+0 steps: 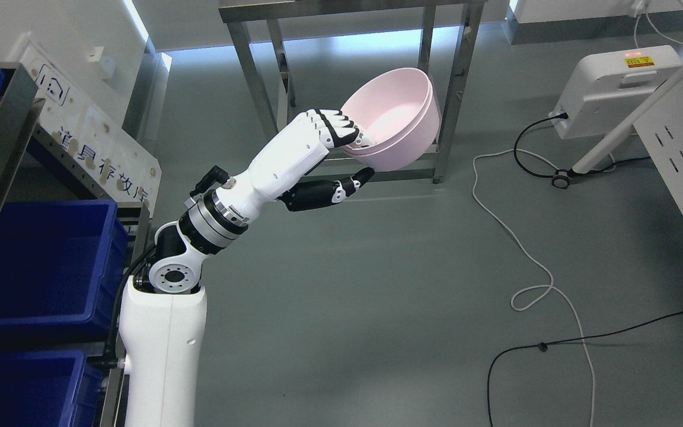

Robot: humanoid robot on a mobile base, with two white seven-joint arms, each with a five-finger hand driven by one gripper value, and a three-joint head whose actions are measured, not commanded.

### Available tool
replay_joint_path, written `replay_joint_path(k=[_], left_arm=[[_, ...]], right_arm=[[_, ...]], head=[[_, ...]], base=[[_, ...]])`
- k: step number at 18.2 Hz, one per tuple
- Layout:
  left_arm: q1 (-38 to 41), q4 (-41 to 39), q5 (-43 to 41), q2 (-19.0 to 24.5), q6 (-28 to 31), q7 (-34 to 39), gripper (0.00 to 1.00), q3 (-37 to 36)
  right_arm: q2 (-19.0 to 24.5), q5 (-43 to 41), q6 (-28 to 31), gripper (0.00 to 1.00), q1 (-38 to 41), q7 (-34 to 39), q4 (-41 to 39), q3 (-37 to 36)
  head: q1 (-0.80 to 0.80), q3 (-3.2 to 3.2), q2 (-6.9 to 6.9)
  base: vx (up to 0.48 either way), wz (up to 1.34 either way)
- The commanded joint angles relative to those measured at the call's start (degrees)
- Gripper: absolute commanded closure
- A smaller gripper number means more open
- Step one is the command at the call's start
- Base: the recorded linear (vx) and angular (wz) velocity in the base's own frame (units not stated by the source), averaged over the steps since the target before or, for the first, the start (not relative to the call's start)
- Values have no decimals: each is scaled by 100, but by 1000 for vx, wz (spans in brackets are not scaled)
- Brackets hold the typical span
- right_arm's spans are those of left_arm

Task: Stack pink IKEA bowls on left shelf middle
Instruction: 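Hold the bowls aloft while turning toward the blue bin shelf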

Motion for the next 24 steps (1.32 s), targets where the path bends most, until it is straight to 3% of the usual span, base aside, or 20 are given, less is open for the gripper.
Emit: replay_joint_path(k=[1,9,16,21,24], left_arm=[[-15,-62,26,100,3,7,98,126],[-50,-70,79,100,3,33,98,73],[-243,-132,140,100,3,33,97,55],[-1962,-246,676,100,3,42,97,-822],[-2501,-220,659,100,669,16,97,-956]], right_arm=[[-100,-9,5,0,0,-4,-100,-27],[-100,-9,5,0,0,-4,-100,-27],[-100,-9,5,0,0,-4,-100,-27],[-100,-9,5,0,0,-4,-100,-27],[-100,-9,5,0,0,-4,-100,-27]], head=[[0,0,0],[0,0,0],[0,0,0],[0,0,0],[0,0,0]], base=[[-354,197],[-335,374],[-260,956],[-157,1433],[-72,1311]])
